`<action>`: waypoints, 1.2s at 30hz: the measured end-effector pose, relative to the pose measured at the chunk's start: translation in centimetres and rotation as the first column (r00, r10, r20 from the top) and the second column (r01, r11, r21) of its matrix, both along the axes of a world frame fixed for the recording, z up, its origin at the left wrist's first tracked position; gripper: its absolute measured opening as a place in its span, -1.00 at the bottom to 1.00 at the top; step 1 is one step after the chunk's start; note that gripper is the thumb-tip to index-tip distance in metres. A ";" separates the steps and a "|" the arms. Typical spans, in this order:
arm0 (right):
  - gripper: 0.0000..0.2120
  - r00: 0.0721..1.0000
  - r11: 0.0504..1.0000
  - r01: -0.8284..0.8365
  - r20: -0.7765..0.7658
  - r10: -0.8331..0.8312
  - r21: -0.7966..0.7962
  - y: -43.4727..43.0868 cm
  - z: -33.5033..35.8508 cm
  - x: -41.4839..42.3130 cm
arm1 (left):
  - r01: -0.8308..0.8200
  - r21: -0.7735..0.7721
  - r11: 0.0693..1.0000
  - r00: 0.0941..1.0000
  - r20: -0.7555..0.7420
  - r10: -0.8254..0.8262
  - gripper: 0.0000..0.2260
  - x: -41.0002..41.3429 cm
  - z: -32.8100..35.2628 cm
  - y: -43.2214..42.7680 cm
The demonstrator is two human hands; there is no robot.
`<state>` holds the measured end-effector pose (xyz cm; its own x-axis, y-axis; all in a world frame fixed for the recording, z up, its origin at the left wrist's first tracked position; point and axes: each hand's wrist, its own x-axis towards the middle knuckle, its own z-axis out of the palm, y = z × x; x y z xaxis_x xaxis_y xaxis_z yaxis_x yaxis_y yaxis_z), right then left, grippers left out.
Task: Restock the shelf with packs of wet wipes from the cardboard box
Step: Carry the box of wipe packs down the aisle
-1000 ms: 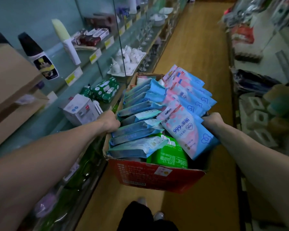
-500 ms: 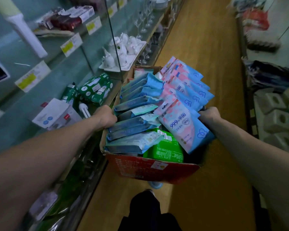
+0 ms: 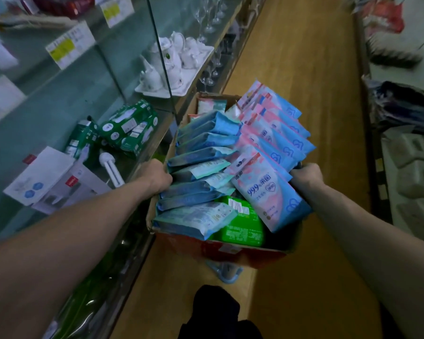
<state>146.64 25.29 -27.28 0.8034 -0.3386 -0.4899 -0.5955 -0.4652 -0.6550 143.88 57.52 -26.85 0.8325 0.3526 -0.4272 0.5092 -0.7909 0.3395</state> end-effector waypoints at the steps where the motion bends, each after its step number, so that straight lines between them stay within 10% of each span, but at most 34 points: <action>1: -0.79 1.000 1.000 0.004 -0.005 -0.004 0.001 0.1 0.0 0.2 | 0.001 -0.001 1.000 1.000 0.000 -0.001 -0.75 0.3 -0.1 0.1; 17: -0.90 0.996 0.999 -0.027 -0.087 0.029 0.024 1.1 1.9 -0.1 | 0.041 0.000 0.999 0.980 -0.194 -0.040 -0.79 0.8 4.1 -1.1; 26: -0.76 0.986 0.990 -0.143 -0.089 0.143 0.004 1.4 8.3 -3.1 | 0.143 0.174 0.974 0.989 -0.053 -0.136 -0.73 -1.7 10.8 -5.2; 36: -0.77 0.958 0.967 -0.246 -0.131 0.254 0.072 0.6 14.4 -7.0 | 0.199 -0.007 0.980 0.979 0.037 -0.198 -0.68 -4.1 14.7 -12.5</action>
<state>139.63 25.87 -12.85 0.7825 -0.1055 -0.6136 -0.5508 -0.5770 -0.6031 139.73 45.06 -12.12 0.9002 0.1743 -0.3990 0.3300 -0.8710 0.3639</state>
